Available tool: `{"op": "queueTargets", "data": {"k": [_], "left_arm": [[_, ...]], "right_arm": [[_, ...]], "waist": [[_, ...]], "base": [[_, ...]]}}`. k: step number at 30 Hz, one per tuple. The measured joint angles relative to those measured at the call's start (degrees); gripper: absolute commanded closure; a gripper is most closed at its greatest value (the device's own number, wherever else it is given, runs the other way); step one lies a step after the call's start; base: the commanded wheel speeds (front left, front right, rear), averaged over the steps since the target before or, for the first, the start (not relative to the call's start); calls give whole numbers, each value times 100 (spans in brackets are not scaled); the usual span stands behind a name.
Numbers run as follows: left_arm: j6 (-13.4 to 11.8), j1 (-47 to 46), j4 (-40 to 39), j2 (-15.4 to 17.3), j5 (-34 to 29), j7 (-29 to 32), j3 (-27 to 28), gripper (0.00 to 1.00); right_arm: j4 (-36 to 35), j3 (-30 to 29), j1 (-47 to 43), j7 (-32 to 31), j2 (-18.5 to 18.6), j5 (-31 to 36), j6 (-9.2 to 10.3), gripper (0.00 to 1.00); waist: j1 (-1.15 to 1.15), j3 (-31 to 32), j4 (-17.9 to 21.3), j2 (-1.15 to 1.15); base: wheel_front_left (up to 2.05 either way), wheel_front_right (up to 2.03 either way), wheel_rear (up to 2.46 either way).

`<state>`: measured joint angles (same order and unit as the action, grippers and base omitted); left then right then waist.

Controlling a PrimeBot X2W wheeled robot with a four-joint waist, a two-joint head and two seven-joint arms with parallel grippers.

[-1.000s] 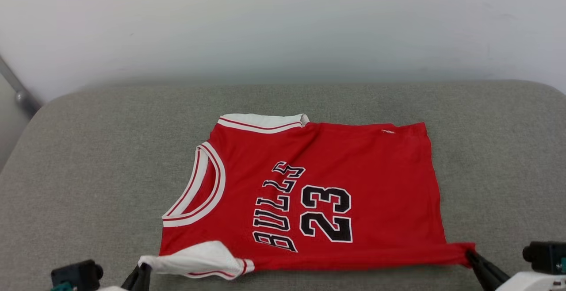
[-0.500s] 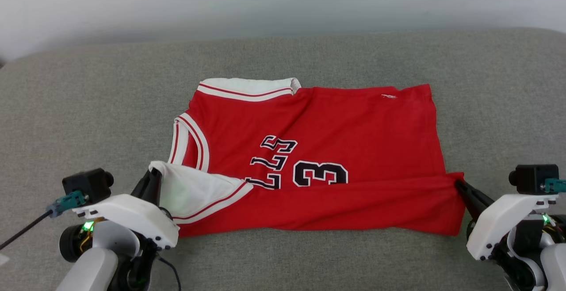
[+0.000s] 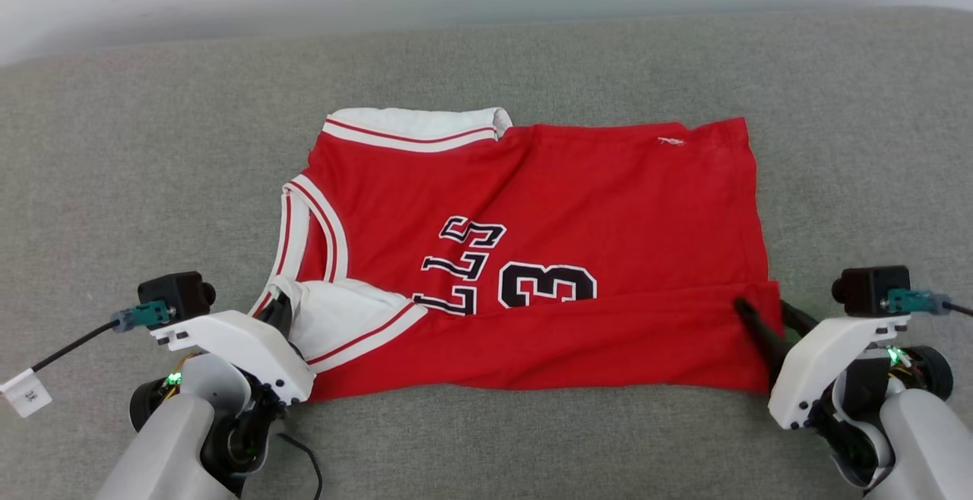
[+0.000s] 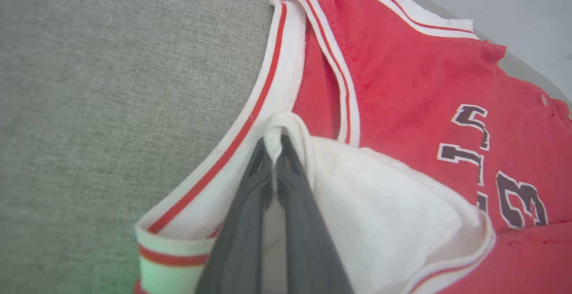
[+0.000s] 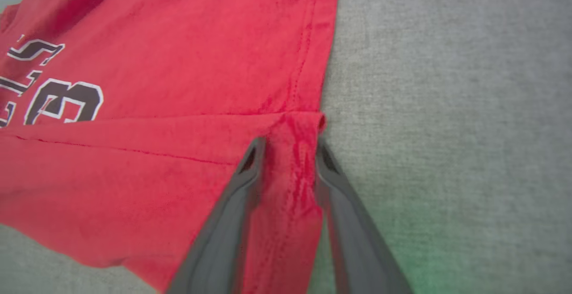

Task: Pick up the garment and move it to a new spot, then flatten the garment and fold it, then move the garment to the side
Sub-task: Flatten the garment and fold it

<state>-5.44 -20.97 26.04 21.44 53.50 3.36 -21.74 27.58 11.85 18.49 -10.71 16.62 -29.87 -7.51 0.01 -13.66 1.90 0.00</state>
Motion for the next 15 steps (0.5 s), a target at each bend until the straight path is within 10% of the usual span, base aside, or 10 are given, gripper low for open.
{"op": "queueTargets", "data": {"k": [1, 15], "left_arm": [[40, -13, 93, -23, 13, -20, -1, 0], [187, 324, 92, 491, 282, 463, 102, 0]], "right_arm": [[32, 49, -2, 126, 2, -11, -1, 0], [-703, -466, -905, 1885, -16, 399, 1, 0]], "waist": [[0, 37, -1, 0], [-1, 1110, 52, 0]], "base": [[0, 0, 0], [0, 0, 0]]}}
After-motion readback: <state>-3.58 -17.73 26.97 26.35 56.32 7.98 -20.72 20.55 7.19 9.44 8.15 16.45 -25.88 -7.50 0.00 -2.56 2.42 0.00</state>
